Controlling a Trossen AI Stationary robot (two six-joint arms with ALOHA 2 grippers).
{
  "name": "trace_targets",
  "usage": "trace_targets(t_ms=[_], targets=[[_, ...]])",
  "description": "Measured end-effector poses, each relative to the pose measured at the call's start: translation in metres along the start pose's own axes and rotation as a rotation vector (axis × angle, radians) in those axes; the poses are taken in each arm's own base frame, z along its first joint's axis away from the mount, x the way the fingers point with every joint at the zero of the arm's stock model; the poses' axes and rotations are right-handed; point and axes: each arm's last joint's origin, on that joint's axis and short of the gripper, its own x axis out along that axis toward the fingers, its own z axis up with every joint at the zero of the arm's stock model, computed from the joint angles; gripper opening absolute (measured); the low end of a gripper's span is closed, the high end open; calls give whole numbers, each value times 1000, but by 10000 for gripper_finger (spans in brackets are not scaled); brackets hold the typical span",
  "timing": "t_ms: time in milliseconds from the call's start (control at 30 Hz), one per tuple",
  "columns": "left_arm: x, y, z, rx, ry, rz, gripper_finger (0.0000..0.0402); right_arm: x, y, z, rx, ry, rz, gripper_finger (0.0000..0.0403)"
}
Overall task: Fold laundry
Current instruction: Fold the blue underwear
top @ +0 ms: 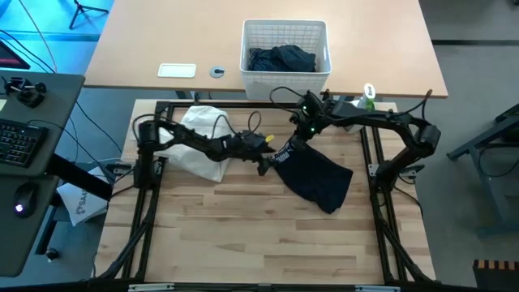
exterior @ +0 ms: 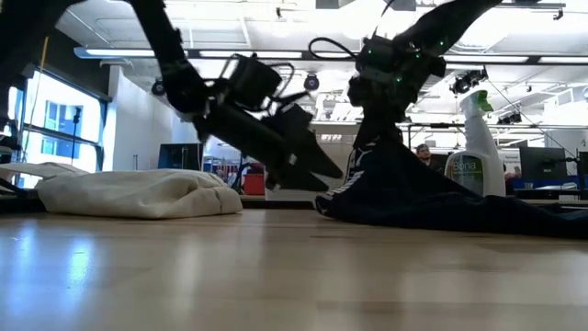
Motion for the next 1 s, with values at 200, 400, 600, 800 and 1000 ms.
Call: trace_targets(t_ms=[200, 400, 600, 800, 1000], targets=[[28, 4, -2, 69, 33, 19, 279, 2, 6, -2, 3, 23, 9, 4], [31, 3, -1, 140, 194, 117, 276, 4, 10, -6, -4, 55, 14, 7], [30, 1, -6, 201, 262, 14, 215, 4, 10, -6, -22, 58, 15, 6], [27, -3, -2, 176, 275, -84, 60, 4, 10, -7, -44, 65, 16, 5], [-11, -13, 39, 179, 268, -102, 11, -23, 22, -3, -46, 64, -5, 5]])
